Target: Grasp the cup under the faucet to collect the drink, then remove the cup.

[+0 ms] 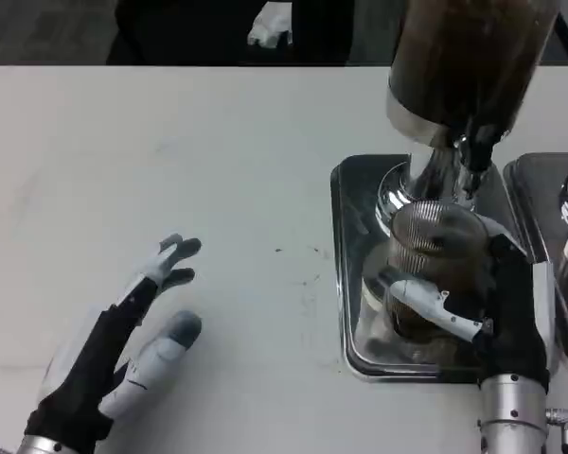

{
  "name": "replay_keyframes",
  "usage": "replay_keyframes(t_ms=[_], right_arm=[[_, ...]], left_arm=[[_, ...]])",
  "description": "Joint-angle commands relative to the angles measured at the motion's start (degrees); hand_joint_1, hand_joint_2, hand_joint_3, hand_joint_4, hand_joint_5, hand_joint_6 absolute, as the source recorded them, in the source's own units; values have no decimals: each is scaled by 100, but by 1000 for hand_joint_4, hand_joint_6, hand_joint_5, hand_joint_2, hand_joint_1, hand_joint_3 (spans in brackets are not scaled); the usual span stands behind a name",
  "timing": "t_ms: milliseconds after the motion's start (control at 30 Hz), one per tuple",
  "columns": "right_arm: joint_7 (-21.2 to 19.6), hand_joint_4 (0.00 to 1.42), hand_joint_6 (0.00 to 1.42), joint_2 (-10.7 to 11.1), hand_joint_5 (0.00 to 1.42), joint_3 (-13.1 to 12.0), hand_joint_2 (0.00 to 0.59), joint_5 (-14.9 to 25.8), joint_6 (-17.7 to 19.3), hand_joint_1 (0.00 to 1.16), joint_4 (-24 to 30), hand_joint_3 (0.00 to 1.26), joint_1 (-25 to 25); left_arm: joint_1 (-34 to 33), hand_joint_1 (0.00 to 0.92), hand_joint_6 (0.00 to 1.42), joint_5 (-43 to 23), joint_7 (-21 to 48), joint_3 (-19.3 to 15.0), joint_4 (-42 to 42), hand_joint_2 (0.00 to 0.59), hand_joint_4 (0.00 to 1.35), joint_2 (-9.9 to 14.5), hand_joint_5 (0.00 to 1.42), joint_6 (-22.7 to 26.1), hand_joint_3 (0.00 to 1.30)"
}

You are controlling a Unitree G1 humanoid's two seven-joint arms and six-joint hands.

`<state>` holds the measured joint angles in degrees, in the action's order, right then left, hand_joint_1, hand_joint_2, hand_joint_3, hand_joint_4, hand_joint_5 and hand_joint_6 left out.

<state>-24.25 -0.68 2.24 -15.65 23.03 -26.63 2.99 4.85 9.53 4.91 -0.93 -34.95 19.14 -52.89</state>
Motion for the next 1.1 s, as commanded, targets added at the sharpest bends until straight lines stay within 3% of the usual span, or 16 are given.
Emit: replay_keyframes(t_ms=[33, 500, 1100], right_arm=[[-186, 675, 994, -25, 743, -36, 149, -76, 27, 1132, -88, 617, 28], [-511, 748, 1144, -84, 823, -80, 123, -169, 169, 1130, -42, 698, -10], [-540, 810, 1271, -133, 907, 86, 104, -355, 257, 1110, 943, 739, -713]], left_arm=[[46, 0, 106, -16, 53, 51, 65, 144, 34, 9, 183, 62, 156], [3, 0, 106, -1, 115, 96, 29, 144, 36, 23, 189, 91, 156], [-19, 0, 70, 120, 343, 273, 248, 143, 1, 174, 135, 375, 129]])
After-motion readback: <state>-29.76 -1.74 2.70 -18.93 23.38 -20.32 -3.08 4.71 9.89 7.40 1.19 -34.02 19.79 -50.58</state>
